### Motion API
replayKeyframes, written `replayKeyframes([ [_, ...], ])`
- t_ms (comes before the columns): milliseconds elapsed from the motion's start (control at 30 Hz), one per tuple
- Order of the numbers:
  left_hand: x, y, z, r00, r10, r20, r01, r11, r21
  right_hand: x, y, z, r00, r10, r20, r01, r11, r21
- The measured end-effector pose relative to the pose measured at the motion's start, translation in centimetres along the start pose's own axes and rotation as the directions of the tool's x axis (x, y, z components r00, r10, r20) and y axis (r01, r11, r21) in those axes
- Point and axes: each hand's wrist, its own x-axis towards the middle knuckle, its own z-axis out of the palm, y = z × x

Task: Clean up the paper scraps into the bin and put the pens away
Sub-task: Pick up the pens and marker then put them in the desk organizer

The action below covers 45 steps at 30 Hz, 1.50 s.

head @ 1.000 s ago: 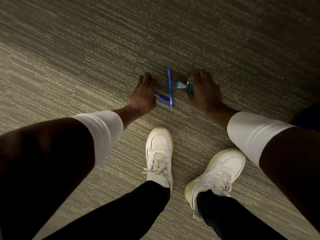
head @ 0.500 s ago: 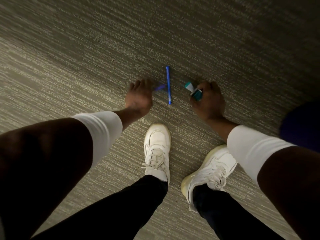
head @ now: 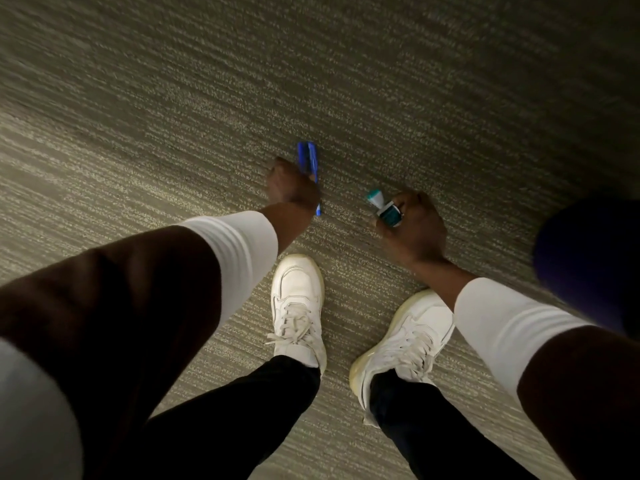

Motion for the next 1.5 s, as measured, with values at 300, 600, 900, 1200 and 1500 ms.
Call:
replayKeyframes([
  [300,0.1,0.9,0.8,0.991,0.104,0.083,-0.116,0.982,0.152,-0.2,1.8,-0.6,1.0,0.016,-0.01,-0.016,1.0,-0.001],
  [600,0.0,2.0,0.3,0.991,0.093,0.096,-0.108,0.981,0.163,-1.8,3.3,-0.1,0.999,0.02,0.037,-0.02,1.0,0.0],
  [900,-7.6,2.3,-0.4,0.927,0.194,0.32,-0.24,0.965,0.11,-4.3,3.3,-4.0,0.998,0.058,0.018,-0.059,0.997,0.042],
  [1200,-17.7,5.8,-8.9,0.868,0.327,0.373,-0.347,0.938,-0.014,-10.3,0.1,-14.8,0.998,0.041,-0.036,-0.04,0.998,0.044],
  [1500,-25.0,11.5,-19.2,0.862,0.372,0.343,-0.386,0.922,-0.029,-16.2,-6.1,-25.3,0.985,0.109,-0.135,-0.086,0.983,0.164],
])
